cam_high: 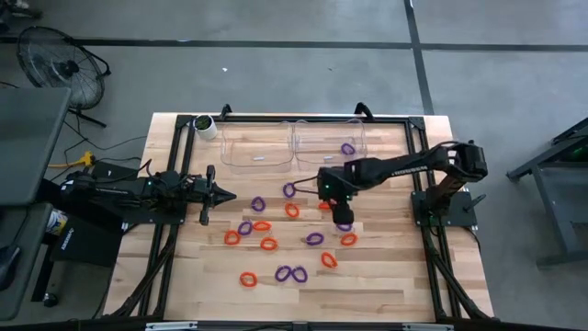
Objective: Sort spring keychains
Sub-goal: Put the orange spring keychain into the left bin
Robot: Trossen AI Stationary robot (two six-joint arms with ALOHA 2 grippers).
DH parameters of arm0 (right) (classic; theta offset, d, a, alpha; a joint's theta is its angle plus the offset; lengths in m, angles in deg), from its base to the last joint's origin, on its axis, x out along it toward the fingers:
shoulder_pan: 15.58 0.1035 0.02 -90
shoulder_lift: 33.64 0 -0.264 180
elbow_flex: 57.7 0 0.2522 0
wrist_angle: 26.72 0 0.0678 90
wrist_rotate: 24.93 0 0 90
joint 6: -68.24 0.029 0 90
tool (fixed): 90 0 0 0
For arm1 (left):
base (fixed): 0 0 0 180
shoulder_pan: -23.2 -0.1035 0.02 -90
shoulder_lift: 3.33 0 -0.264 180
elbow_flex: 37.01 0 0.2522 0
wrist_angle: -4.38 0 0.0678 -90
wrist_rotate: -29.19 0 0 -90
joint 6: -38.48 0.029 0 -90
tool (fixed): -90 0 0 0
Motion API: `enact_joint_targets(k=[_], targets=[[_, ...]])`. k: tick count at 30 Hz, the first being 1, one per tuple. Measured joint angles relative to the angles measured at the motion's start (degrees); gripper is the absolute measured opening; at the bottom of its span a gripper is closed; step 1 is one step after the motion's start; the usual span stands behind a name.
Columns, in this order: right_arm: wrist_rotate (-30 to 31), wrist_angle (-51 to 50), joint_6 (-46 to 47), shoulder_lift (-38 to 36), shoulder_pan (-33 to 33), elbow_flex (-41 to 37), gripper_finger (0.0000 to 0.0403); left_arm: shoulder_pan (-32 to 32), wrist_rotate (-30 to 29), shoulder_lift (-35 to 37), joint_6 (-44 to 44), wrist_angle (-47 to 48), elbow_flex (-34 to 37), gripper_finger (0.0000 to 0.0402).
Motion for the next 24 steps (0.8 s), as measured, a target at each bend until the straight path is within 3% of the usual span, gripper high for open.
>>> enact_joint_targets(k=[12, 24], targets=[[1.86, 10.87, -2.4, 0.0, 1.19, -7.8, 0.0204, 0.0, 0.0, 0.02, 0.02, 0.0, 0.0, 0.0003], [2.9, 13.95, -3.47, 2.92, 1.56, -7.69, 0.0201, -0.01, 0.01, 0.0, 0.0, 0.0, 0.0, 0.0003]])
